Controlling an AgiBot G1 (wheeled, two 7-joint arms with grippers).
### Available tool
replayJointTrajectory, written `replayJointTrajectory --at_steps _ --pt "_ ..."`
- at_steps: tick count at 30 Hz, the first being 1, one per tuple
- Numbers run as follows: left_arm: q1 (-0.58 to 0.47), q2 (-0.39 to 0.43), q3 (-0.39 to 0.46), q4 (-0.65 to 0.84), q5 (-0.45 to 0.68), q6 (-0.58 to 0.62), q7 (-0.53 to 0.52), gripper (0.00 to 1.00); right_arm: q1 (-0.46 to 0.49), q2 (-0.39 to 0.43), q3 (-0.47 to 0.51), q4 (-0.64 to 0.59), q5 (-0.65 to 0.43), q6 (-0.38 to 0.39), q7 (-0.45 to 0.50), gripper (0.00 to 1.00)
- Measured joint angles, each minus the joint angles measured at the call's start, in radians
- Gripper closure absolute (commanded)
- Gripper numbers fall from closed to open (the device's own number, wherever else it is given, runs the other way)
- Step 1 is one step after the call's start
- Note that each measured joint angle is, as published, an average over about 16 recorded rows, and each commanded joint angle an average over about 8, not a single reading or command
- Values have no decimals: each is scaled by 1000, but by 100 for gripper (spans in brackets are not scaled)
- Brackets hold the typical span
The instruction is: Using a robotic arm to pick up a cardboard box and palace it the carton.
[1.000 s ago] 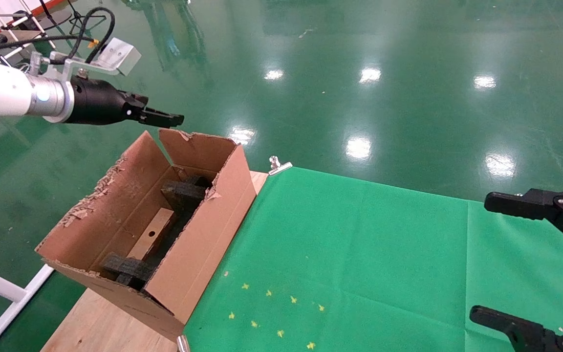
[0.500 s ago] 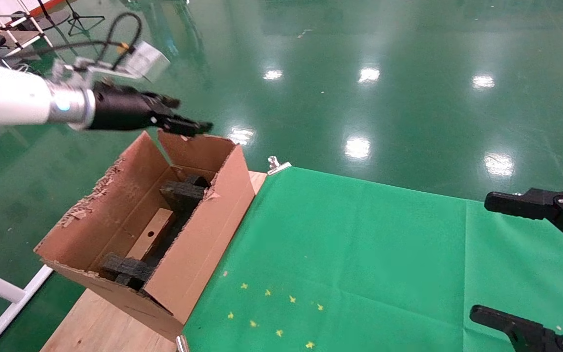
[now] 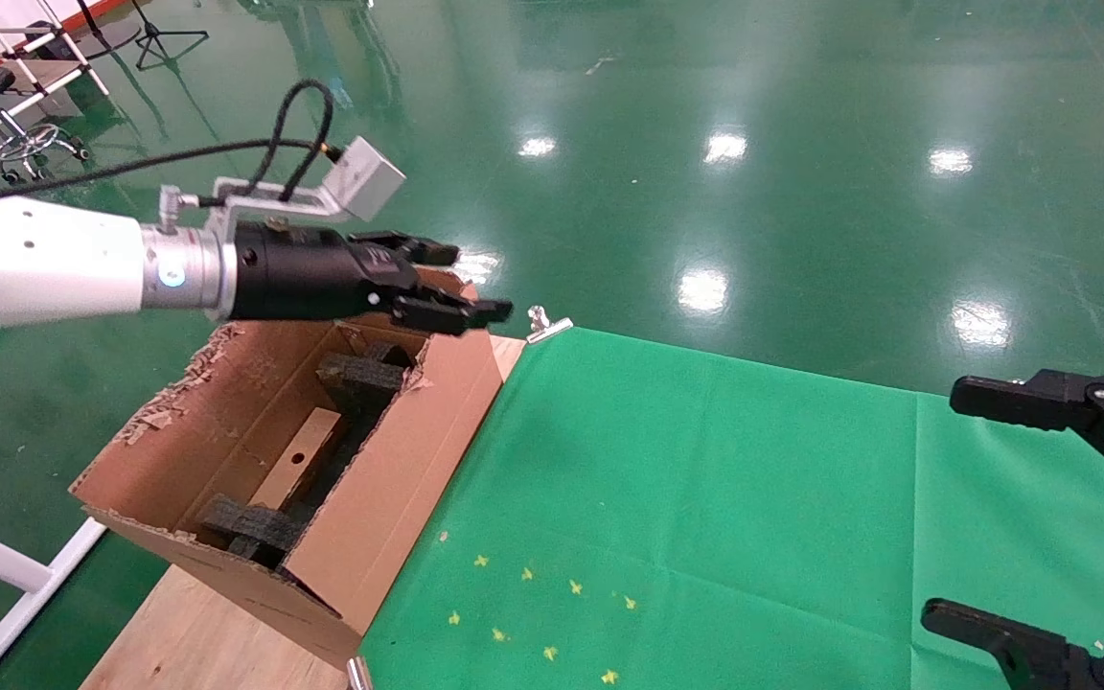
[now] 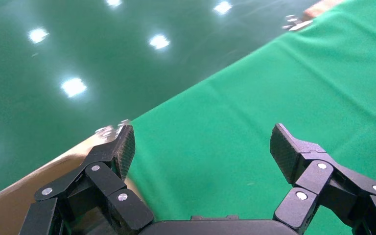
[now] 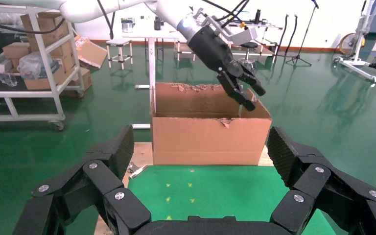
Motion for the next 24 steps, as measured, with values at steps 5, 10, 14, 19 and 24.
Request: replayJointTrajectory --at_steps 5,10,14,19,24 --pt "67 -7 -57 -59 -78 42 47 0 0 0 0 0 0 0 0 0" --pt "134 -15 -115 -119 -155 84 95 0 0 0 0 0 0 0 0 0" --pt "188 -21 -160 -166 -217 117 133 0 0 0 0 0 0 0 0 0" --pt "255 -28 -218 -226 -295 159 180 0 0 0 0 0 0 0 0 0" --pt "322 -35 -275 -285 -372 200 227 0 0 0 0 0 0 0 0 0"
